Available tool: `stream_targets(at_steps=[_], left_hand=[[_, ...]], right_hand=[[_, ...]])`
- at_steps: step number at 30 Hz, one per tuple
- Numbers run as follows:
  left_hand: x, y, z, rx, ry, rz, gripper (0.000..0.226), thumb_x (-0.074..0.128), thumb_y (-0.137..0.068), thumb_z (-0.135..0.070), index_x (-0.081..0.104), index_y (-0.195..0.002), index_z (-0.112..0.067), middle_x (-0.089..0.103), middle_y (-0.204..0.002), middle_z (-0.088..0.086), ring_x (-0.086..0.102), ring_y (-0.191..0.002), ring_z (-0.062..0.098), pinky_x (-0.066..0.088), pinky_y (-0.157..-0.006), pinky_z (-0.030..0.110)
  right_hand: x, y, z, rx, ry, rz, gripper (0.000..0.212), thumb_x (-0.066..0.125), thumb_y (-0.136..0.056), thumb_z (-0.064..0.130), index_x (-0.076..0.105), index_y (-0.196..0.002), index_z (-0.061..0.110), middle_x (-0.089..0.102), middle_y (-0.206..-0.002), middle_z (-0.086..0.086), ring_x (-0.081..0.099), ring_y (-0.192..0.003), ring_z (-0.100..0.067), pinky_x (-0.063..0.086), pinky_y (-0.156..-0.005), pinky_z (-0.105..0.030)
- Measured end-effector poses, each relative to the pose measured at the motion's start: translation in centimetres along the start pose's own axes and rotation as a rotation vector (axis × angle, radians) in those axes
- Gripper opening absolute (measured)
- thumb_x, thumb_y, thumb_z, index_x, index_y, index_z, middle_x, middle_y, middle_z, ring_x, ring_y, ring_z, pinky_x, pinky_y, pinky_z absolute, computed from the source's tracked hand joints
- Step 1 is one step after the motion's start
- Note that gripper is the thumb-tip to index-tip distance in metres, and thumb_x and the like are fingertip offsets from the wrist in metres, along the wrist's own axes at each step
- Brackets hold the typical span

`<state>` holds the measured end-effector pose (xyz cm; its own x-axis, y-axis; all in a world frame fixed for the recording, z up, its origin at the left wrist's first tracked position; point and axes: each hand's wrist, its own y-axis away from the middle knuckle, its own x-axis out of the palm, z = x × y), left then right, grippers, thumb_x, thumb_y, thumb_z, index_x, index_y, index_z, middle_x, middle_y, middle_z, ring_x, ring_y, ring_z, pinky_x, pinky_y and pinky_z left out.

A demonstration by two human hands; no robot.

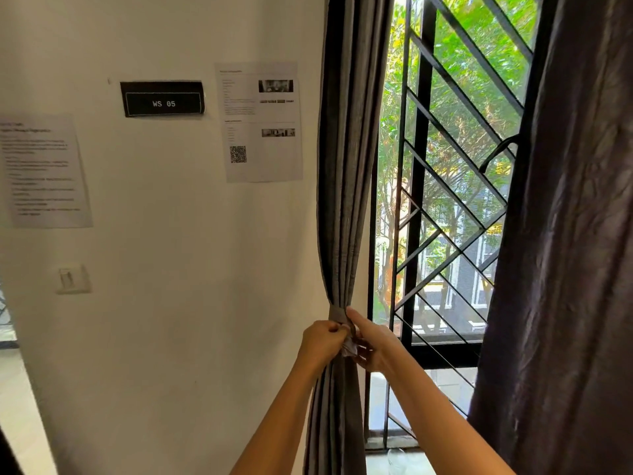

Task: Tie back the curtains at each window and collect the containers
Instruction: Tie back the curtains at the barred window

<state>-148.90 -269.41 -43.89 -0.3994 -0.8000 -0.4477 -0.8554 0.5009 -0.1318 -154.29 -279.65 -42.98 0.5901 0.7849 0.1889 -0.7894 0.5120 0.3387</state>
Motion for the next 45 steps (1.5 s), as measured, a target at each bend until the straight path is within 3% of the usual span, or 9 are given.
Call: stream_targets(at_steps=[6, 10, 15, 19, 23, 27, 31, 38, 45], left_hand=[[-0.2, 0.5, 1.0, 0.067, 0.024, 0.003, 0.029, 0.053, -0.094, -0.032, 0.07, -0.095, -0.008, 0.071, -0.093, 0.011, 0.066, -0.087, 0.023, 0.053, -0.081, 0.029], [0.2, 0.9, 1.4, 0.045, -0.013, -0.085, 0.032, 0.049, -0.095, -0.036, 0.063, -0.083, -0.01, 0.064, -0.079, 0.006, 0.058, -0.07, 0.017, 0.044, -0.064, 0.021], [0.6, 1.2, 1.9, 0.041, -0.04, -0.15, 0.031, 0.046, -0.097, -0.036, 0.062, -0.085, -0.012, 0.06, -0.078, 0.002, 0.054, -0.069, 0.014, 0.038, -0.057, 0.018], [0.7, 1.1, 2.1, 0.039, -0.007, -0.167, 0.034, 0.047, -0.096, -0.036, 0.065, -0.09, -0.008, 0.066, -0.086, 0.008, 0.06, -0.077, 0.019, 0.043, -0.062, 0.02], [1.0, 1.1, 2.5, 0.052, 0.007, -0.166, 0.034, 0.048, -0.096, -0.035, 0.066, -0.091, -0.006, 0.068, -0.089, 0.011, 0.062, -0.08, 0.022, 0.044, -0.067, 0.022], [1.1, 0.8, 2.7, 0.041, 0.013, -0.179, 0.029, 0.049, -0.095, -0.032, 0.064, -0.087, -0.01, 0.066, -0.086, 0.008, 0.059, -0.075, 0.018, 0.043, -0.065, 0.02], [1.6, 0.7, 2.6, 0.066, 0.011, -0.187, 0.028, 0.05, -0.095, -0.031, 0.064, -0.084, -0.01, 0.065, -0.082, 0.007, 0.058, -0.074, 0.018, 0.043, -0.066, 0.021], [3.2, 0.6, 3.2, 0.123, 0.029, -0.254, 0.025, 0.052, -0.094, -0.033, 0.061, -0.081, -0.014, 0.057, -0.07, -0.003, 0.052, -0.063, 0.007, 0.037, -0.056, 0.01], [5.0, 1.7, 3.5, 0.294, 0.1, -0.267, 0.022, 0.062, -0.089, -0.031, 0.059, -0.076, -0.014, 0.055, -0.063, -0.006, 0.049, -0.056, 0.006, 0.04, -0.055, 0.011]], right_hand=[[0.7, 0.0, 1.0, 0.046, -0.015, 0.008, 0.021, 0.061, -0.086, 0.008, 0.057, -0.067, 0.002, 0.059, -0.054, -0.01, 0.058, -0.039, -0.015, 0.047, -0.039, -0.021], [0.7, -0.8, 1.2, 0.221, -0.204, 0.069, 0.008, 0.06, -0.08, 0.012, 0.058, -0.079, 0.004, 0.061, -0.076, -0.012, 0.063, -0.071, -0.021, 0.052, -0.078, -0.02], [0.7, -0.5, 1.6, 0.301, -0.417, 0.134, 0.014, 0.053, -0.08, 0.018, 0.057, -0.079, 0.005, 0.053, -0.082, -0.013, 0.046, -0.063, -0.02, 0.036, -0.052, -0.023], [0.6, -0.6, 1.8, 0.289, -0.507, 0.225, 0.042, 0.073, -0.065, 0.039, 0.068, -0.072, -0.002, 0.065, -0.079, -0.016, 0.057, -0.077, -0.026, 0.046, -0.092, -0.031], [0.5, -0.9, 1.4, 0.249, -0.427, 0.315, 0.045, 0.081, -0.07, 0.036, 0.067, -0.095, 0.001, 0.065, -0.097, -0.014, 0.06, -0.099, -0.027, 0.046, -0.097, -0.039], [0.1, -0.4, 1.5, 0.237, -0.293, 0.275, 0.018, 0.065, -0.083, 0.02, 0.059, -0.088, 0.004, 0.057, -0.091, -0.012, 0.052, -0.078, -0.019, 0.041, -0.068, -0.023], [-1.0, -0.5, 2.0, 0.181, -0.196, 0.186, 0.014, 0.066, -0.082, 0.013, 0.06, -0.089, 0.002, 0.057, -0.093, -0.014, 0.056, -0.081, -0.019, 0.047, -0.06, -0.022], [-3.9, 0.2, 3.1, 0.148, 0.457, 0.197, 0.037, 0.06, -0.086, 0.042, 0.055, -0.06, 0.016, 0.05, -0.054, 0.004, 0.044, -0.042, -0.004, 0.032, -0.044, -0.011], [-4.7, -1.3, 4.2, 0.294, 0.029, 0.373, 0.039, 0.048, -0.091, 0.019, 0.049, -0.053, 0.015, 0.043, -0.035, 0.008, 0.036, -0.027, -0.002, 0.026, -0.028, -0.012]])
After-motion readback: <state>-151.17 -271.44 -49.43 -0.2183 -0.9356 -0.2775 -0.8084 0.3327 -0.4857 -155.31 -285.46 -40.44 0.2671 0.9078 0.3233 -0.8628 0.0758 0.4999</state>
